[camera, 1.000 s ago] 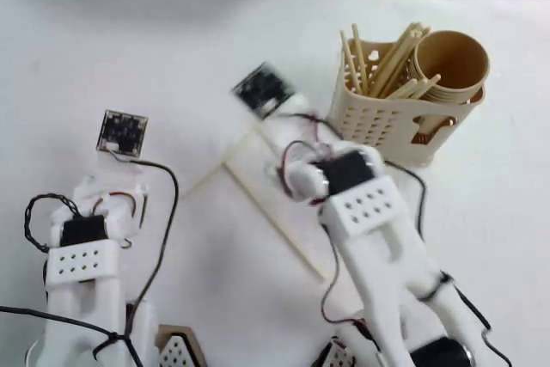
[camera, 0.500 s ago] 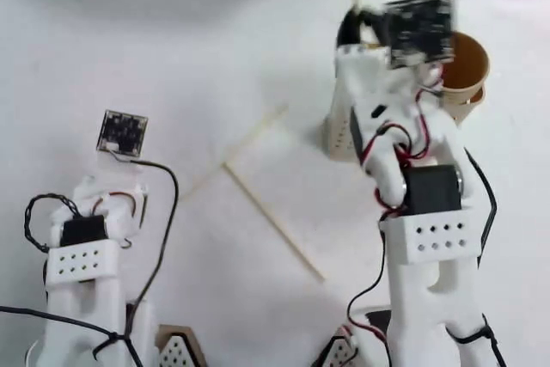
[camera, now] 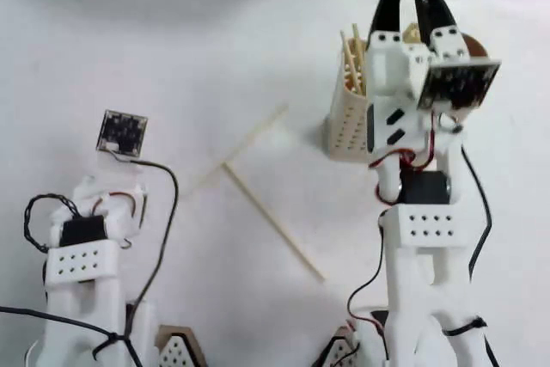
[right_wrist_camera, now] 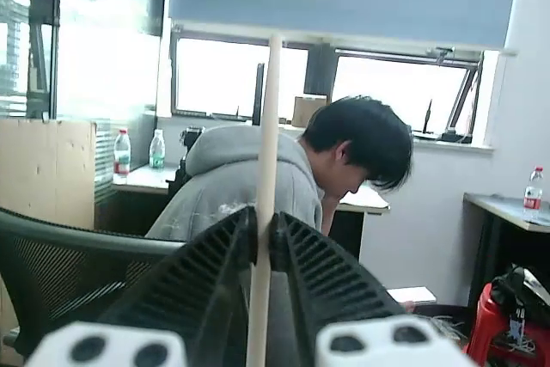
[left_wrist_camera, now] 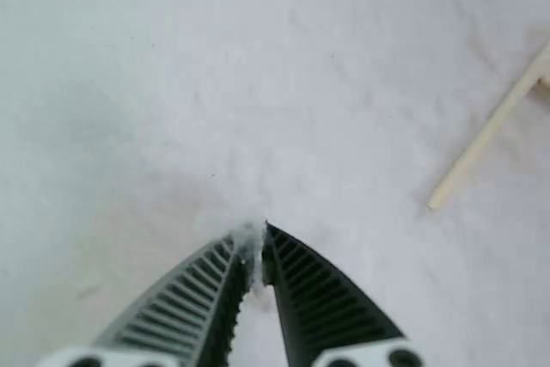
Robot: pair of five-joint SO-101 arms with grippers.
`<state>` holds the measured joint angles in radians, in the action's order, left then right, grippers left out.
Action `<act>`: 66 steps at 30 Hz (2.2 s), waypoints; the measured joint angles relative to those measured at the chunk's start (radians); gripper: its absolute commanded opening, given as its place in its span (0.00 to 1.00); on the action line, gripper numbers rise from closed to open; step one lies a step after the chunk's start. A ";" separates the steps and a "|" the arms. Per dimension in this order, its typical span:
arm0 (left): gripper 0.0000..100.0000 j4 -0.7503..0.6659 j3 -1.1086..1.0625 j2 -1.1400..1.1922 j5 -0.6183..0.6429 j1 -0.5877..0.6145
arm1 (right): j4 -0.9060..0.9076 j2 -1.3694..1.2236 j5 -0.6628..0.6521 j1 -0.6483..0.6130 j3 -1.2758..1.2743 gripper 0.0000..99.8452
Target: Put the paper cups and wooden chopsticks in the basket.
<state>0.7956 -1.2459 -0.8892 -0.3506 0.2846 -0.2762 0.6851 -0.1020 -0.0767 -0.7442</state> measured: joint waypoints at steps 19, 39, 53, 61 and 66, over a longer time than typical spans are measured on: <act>0.04 0.000 0.000 0.000 0.000 0.000 | 0.201 0.003 0.000 0.009 -0.060 0.14; 0.04 0.000 0.000 0.000 0.000 0.000 | 1.323 0.161 0.000 -0.396 0.094 0.13; 0.04 0.000 0.000 0.000 0.000 0.000 | 1.260 -0.471 -0.051 -0.549 0.040 0.13; 0.04 0.000 0.000 0.000 0.000 0.000 | 1.214 -0.672 -0.098 -0.548 0.074 0.12; 0.04 0.000 0.000 0.000 0.000 0.000 | 1.215 -0.730 -0.098 -0.545 0.115 0.10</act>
<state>0.7956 -1.2459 -0.8892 -0.3506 0.2846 0.9390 -0.0453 -0.2002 -0.6214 -0.6291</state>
